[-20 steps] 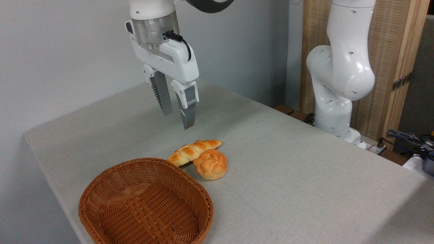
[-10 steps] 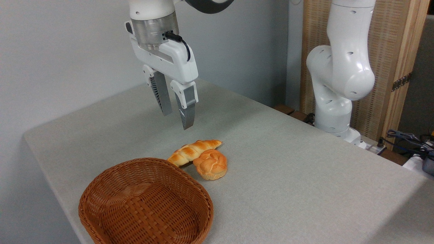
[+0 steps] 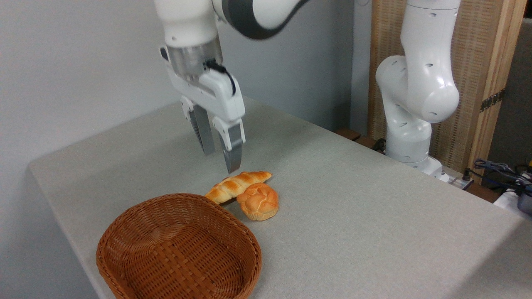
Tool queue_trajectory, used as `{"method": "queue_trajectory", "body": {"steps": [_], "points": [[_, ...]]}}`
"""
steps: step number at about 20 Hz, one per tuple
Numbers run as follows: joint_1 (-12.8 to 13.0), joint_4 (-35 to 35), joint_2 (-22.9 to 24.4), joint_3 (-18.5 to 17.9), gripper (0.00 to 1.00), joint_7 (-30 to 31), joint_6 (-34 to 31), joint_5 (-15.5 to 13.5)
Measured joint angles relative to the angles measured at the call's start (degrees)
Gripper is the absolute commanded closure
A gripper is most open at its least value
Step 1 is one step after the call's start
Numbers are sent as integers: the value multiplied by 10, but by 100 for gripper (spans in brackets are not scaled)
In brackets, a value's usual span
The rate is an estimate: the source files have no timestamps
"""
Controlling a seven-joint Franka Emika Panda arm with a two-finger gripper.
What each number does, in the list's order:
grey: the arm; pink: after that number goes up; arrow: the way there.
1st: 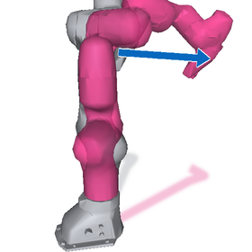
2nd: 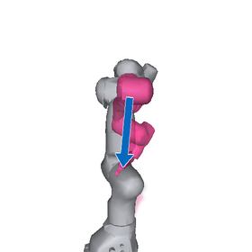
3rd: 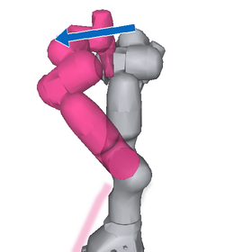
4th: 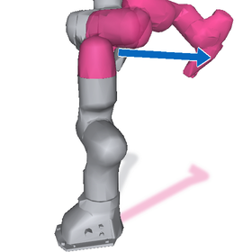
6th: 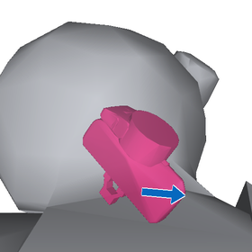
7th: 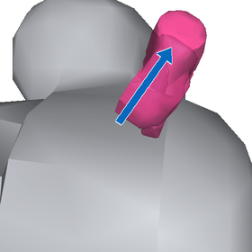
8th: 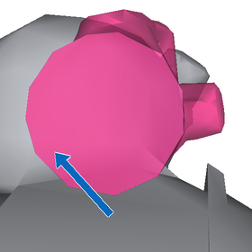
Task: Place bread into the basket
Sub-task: 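Lower the open gripper down onto the braided bread roll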
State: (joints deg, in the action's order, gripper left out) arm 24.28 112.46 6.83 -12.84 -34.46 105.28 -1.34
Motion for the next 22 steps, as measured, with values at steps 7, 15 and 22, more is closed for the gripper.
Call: {"method": "queue_trajectory", "body": {"steps": [7, 15, 22], "points": [[6, 74, -4, 2, 0, -6, 105, 0], [19, 116, -11, 3, 0, -25, 148, 0], [37, 121, -31, 3, 0, -27, 173, 0]]}}
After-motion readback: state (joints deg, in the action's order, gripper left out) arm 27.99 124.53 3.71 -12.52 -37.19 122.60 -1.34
